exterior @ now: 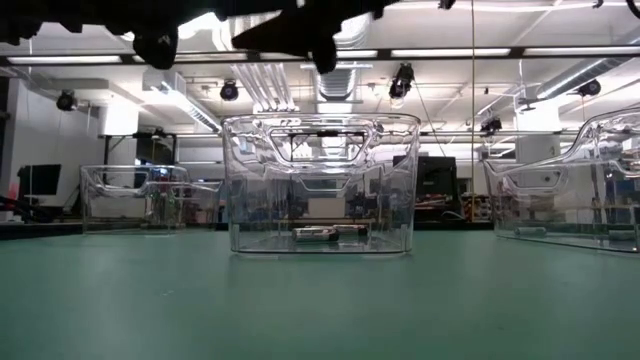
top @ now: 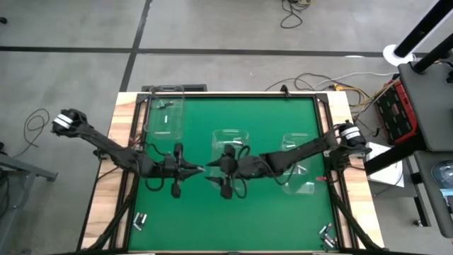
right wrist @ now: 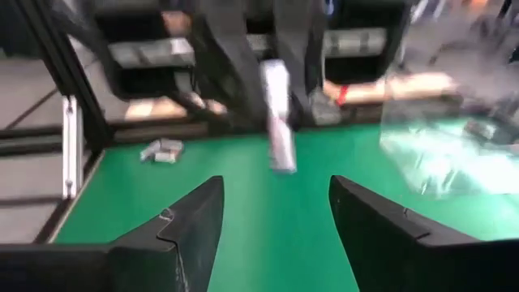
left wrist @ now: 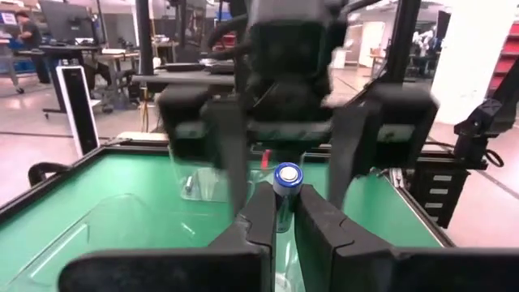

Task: Sort batteries
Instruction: Put the white battery into the right transparent bin

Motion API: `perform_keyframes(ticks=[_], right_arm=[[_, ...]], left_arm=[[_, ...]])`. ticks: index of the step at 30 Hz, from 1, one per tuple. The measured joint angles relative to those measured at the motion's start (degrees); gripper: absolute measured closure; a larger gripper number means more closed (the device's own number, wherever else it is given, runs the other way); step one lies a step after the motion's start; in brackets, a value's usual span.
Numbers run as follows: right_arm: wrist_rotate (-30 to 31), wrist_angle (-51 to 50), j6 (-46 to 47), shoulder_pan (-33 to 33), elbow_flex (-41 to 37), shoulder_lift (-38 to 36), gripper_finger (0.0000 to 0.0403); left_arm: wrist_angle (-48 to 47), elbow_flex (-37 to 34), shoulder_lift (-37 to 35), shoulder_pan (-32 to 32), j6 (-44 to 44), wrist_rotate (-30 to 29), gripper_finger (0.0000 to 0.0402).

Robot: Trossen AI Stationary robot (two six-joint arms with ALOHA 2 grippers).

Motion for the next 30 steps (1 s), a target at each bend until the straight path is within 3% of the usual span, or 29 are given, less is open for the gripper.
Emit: perform_keyframes(ticks=[14, 22, 30], right_arm=[[-1.37, -7.14, -2.72, -0.54, 5.9, 2.04, 0.0238], [-1.13, -16.66, -2.69, -0.23, 6.66, 0.64, 0.0274], [-1.03, -14.71, -3.54, -0.04, 6.71, -0.65, 0.0282]], left_arm=[[-6.79, 7.86, 8.44, 0.74, -0.65, -2.71, 0.0393], [-10.1, 8.88, 6.14, 0.74, -0.8, -2.73, 0.0393], [-10.19, 7.66, 4.62, 0.74, -0.88, -2.71, 0.0393]])
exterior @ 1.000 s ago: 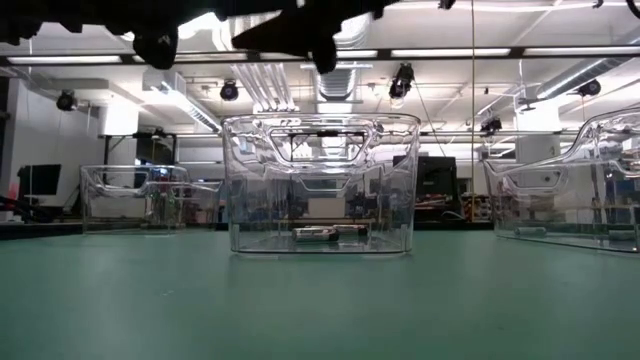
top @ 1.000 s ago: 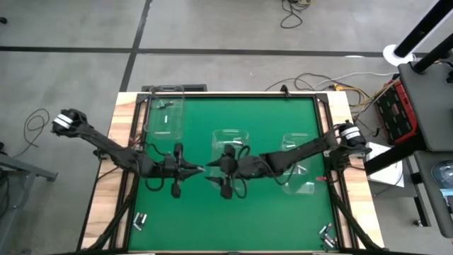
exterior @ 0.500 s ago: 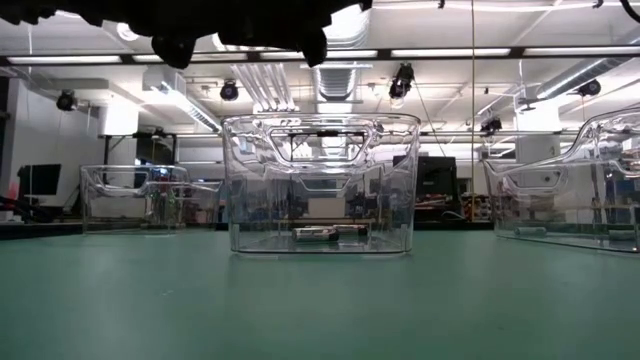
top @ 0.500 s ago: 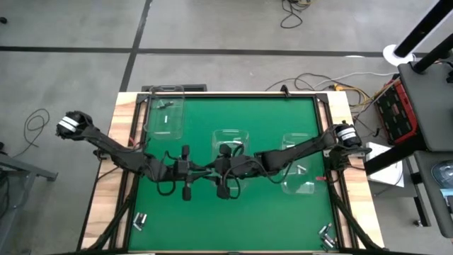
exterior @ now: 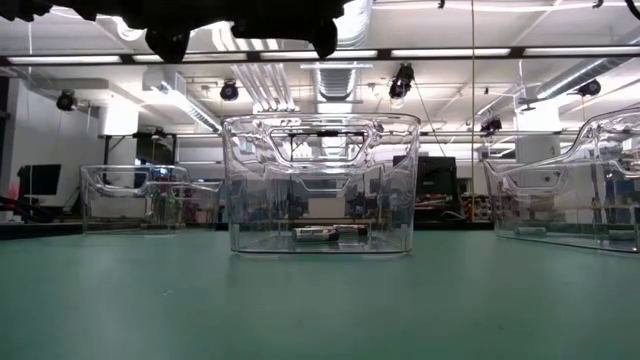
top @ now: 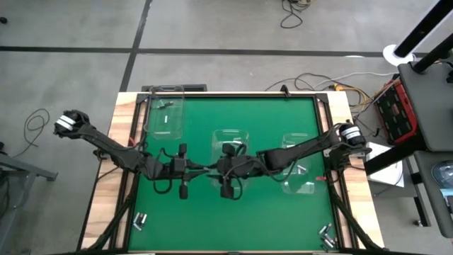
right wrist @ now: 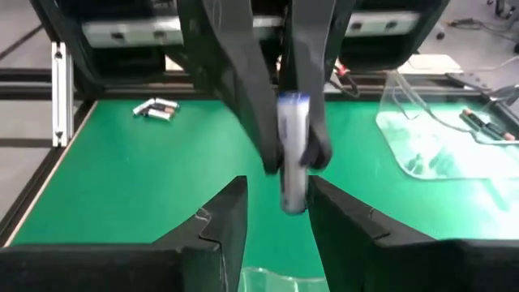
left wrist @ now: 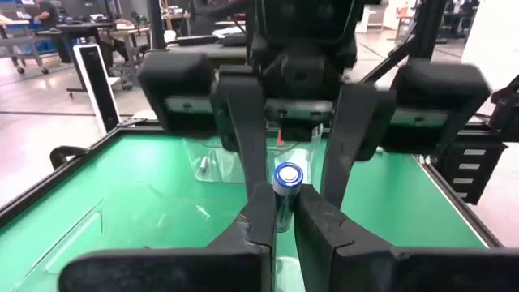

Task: Sort batteries
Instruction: Put the white battery into the right transparent bin

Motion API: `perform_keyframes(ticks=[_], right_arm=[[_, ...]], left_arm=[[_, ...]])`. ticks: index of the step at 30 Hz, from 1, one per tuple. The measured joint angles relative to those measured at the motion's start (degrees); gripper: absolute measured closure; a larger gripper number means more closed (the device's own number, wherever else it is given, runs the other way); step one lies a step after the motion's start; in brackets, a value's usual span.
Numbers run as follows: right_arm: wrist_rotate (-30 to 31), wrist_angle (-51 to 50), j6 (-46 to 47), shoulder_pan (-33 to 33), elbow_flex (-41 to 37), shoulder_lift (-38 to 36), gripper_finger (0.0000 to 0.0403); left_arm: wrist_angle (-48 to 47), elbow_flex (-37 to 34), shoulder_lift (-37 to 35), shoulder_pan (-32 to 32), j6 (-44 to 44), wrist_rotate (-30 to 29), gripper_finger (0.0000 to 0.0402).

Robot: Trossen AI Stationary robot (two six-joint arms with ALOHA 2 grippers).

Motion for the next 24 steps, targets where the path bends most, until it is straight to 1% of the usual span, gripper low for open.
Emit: perform_keyframes(ticks=[4, 8, 12, 16, 18, 21, 24], right_arm=[[0.32, 0.41, 0.05, 0.0, 0.0, -0.18, 0.0285], [0.45, 0.85, 0.0, 0.0, -0.02, -0.19, 0.03], [1.4, 0.6, -0.33, 0.0, -0.02, -0.42, 0.033], [1.84, 0.18, -2.68, 0.0, -0.02, -0.56, 0.0374], [1.84, 0.11, -3.14, 0.02, -0.02, -0.56, 0.0381], [1.79, 0.0, -3.15, 0.02, -0.02, -0.7, 0.0384], [1.83, -3.03, -3.11, 0.02, -0.02, -2.01, 0.0385]], left_arm=[[0.13, -0.03, 0.24, 0.0, -0.59, -0.02, 0.0393], [0.22, -0.16, 0.34, 0.0, -0.6, -0.02, 0.0393], [0.21, -0.33, 0.17, 0.0, -0.61, -0.06, 0.0393], [0.21, -0.33, 0.13, -0.09, -0.85, -0.03, 0.0393], [0.19, -0.35, 0.13, -0.09, -0.87, 0.29, 0.0393], [-0.29, -0.37, -0.26, -0.02, -0.83, 1.77, 0.0377], [-3.49, -0.41, -1.67, -0.32, -0.84, 3.81, 0.0338]])
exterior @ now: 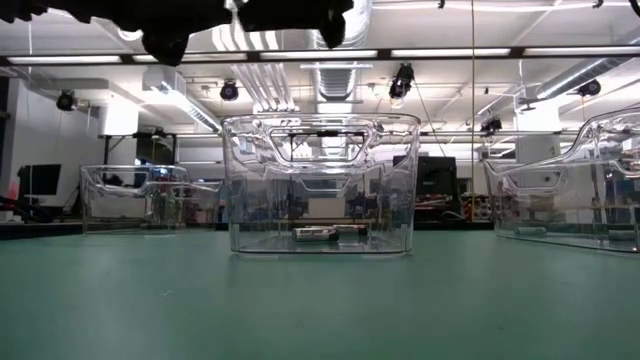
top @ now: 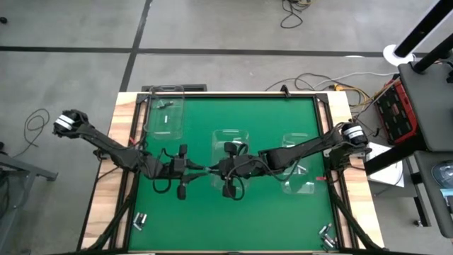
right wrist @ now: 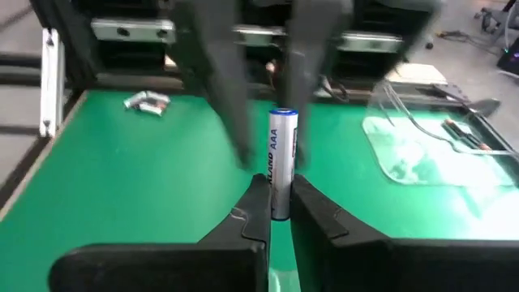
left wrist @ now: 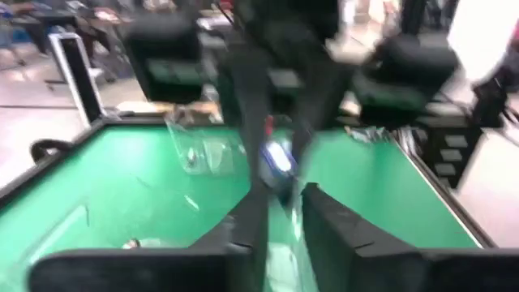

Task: Sort batteries
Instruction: Put the white battery into the right transparent bin

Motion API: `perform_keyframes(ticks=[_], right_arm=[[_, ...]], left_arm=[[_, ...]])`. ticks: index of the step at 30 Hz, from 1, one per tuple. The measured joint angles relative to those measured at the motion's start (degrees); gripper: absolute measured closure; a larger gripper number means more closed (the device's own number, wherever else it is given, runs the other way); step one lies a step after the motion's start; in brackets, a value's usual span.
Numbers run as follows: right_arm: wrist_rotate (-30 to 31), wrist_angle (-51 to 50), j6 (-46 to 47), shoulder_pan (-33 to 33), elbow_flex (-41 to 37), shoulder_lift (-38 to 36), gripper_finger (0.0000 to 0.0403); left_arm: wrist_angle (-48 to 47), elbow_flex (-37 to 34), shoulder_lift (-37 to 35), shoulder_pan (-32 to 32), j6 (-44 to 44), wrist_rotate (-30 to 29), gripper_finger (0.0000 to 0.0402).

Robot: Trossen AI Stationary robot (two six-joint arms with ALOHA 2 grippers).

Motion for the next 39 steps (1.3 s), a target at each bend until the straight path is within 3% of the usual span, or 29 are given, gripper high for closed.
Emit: perform_keyframes(ticks=[4, 8, 12, 15, 18, 23, 39], right_arm=[[0.44, -11.8, 0.02, -0.05, 0.0, -4.51, 0.0386], [3.28, -34.01, 1.87, -0.09, 0.0, -10.51, 0.0386], [7.32, -61.7, 17.44, -0.55, -1.68, -16.69, 0.0386], [7.72, -72.54, 30.98, -0.56, -7.21, -20.73, 0.0386], [4.91, -73.71, 41.71, -0.19, -15.25, -25.37, 0.0386], [-4.82, -69.17, 50.44, 0.75, -27.61, -30.09, 0.0386], [-8.05, -57.88, 50.1, 0.09, -41.33, -30.75, 0.0386]], left_arm=[[-9.04, -0.03, -3.26, -1.06, -4.7, 0.68, 0.0271], [-25.06, -0.16, -5.5, -2.61, -19.36, 0.57, 0.0215], [-30.3, -2.96, -4.56, -5.73, -32.07, 0.39, 0.0186], [-27.0, -5.56, -2.41, -7.77, -36.68, 0.45, 0.0181], [-22.6, -7.43, -0.1, -8.43, -37.65, 0.26, 0.018], [-20.07, -7.7, 2.72, -8.41, -35.88, 0.1, 0.0183], [-19.89, -7.68, 3.77, -8.38, -35.65, -2.87, 0.0199]])
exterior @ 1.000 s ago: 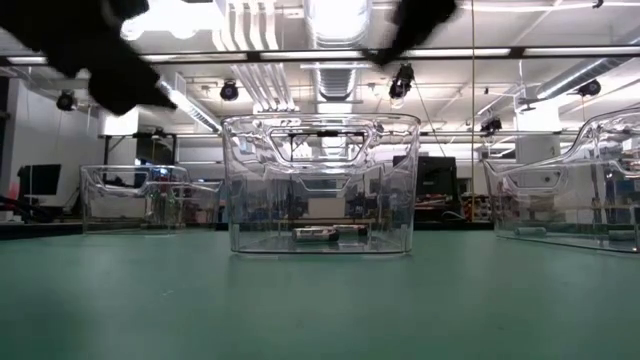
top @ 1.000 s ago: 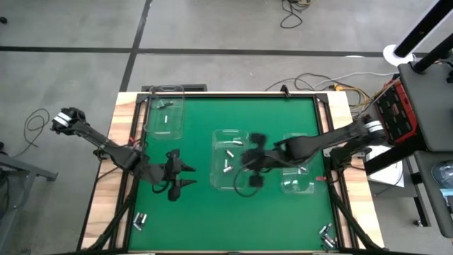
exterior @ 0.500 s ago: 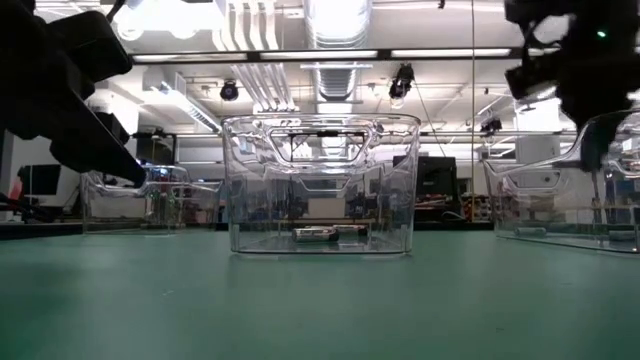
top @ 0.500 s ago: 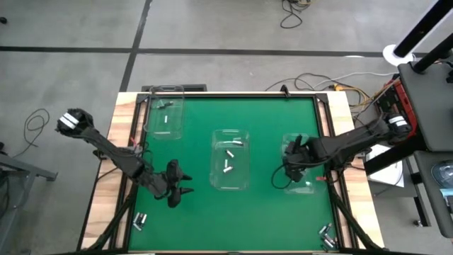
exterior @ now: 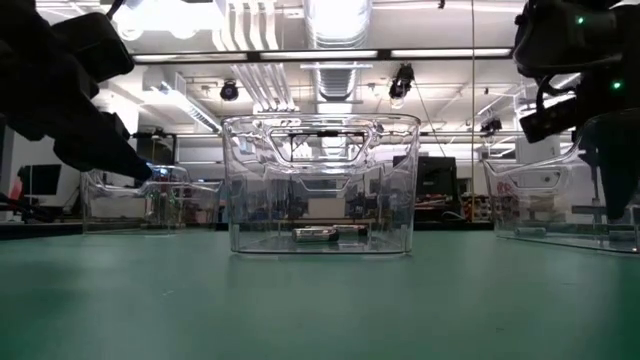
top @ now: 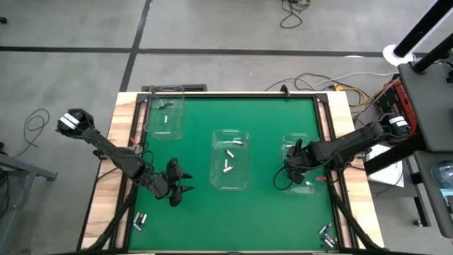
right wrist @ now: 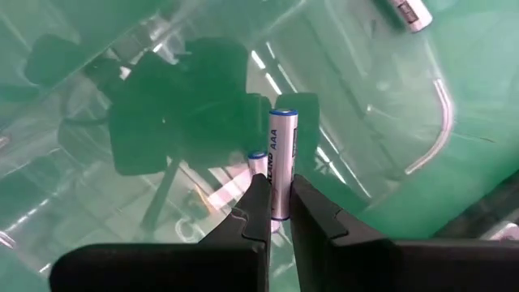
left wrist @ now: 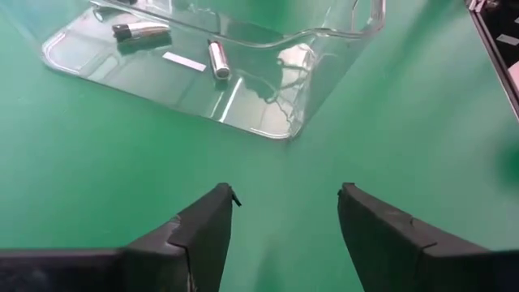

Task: Sort batteries
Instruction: Put the white battery into the right transparent bin

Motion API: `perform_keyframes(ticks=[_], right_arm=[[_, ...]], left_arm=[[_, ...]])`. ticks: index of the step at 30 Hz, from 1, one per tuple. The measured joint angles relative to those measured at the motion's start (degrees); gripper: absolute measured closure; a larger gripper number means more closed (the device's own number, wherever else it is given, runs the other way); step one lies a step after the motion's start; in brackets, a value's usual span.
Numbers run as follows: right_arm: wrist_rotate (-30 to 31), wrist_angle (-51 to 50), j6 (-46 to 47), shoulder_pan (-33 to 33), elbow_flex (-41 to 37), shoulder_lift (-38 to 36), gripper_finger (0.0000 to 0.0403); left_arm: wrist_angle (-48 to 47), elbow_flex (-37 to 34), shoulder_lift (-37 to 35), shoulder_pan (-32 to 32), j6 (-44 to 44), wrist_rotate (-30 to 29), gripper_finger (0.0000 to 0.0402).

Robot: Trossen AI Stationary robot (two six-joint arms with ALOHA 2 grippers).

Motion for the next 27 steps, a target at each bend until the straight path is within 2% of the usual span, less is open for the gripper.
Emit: perform_keyframes(ticks=[6, 13, 19, 21, 24, 27], right_arm=[[-3.67, 2.07, 0.39, -0.02, -2.09, 0.36, 0.0386], [-5.78, 2.17, 0.65, -0.02, -3.2, 1.91, 0.0386], [-6.05, 2.44, 1.45, -0.02, -3.38, 3.46, 0.034], [-6.01, 2.46, 1.44, -0.02, -3.37, 3.75, 0.0321], [-6.36, 1.02, 1.44, -0.02, -3.0, 3.79, 0.0294], [-6.75, -6.54, 1.46, 0.04, 0.74, 3.12, 0.0269]], left_arm=[[0.12, 0.04, -0.22, -0.09, -0.55, 0.51, 0.0202], [-0.99, 0.07, -2.11, -0.09, -0.42, 4.85, 0.0203], [-4.78, 0.09, -6.76, -0.09, -4.27, 8.0, 0.0191], [-9.4, 1.06, -8.11, -0.1, -6.66, 10.06, 0.0174], [-21.98, 4.82, -9.01, -0.13, -11.59, 13.48, 0.0143], [-36.71, 9.84, -8.41, -0.09, -16.62, 19.42, 0.0114]])
